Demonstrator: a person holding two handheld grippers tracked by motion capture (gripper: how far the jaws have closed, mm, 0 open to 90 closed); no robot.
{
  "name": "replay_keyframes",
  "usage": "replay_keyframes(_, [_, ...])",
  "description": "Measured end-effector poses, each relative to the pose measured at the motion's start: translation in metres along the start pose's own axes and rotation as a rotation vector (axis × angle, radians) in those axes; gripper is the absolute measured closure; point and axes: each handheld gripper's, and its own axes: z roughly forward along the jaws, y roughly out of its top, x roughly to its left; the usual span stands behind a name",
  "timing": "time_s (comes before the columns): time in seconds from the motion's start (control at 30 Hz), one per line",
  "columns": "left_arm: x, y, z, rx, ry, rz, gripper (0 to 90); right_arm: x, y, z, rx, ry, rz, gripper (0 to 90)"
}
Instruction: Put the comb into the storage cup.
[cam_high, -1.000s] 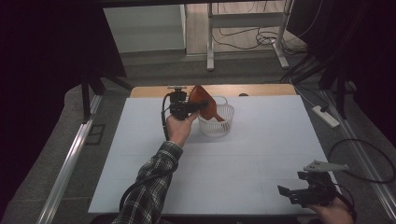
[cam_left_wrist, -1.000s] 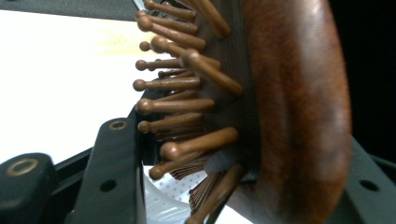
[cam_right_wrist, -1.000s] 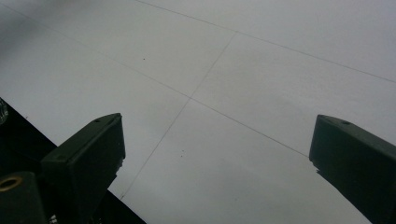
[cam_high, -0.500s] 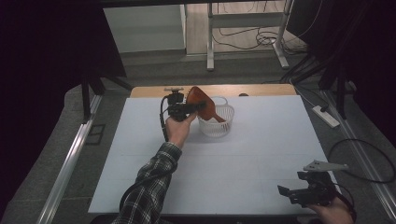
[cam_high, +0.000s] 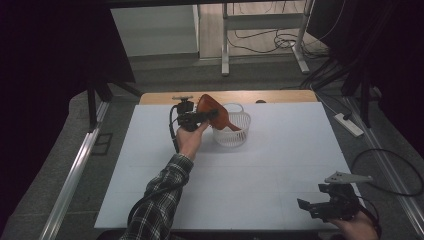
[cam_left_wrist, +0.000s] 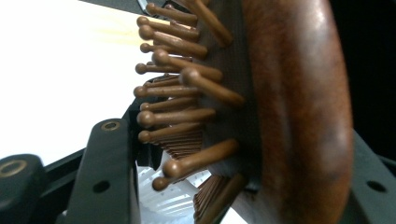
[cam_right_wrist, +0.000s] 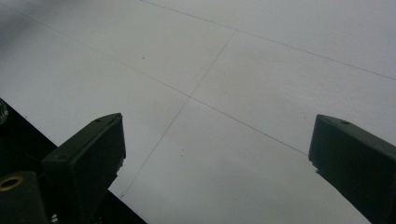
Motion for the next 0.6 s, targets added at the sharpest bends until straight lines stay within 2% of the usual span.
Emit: replay_keyframes(0.6, [0.0034,-0.0012,-0.0012,-0.007,0.007,0.018,42.9,-0.0001,0.0000,0.0002,0.000,0.001,0.004,3.8])
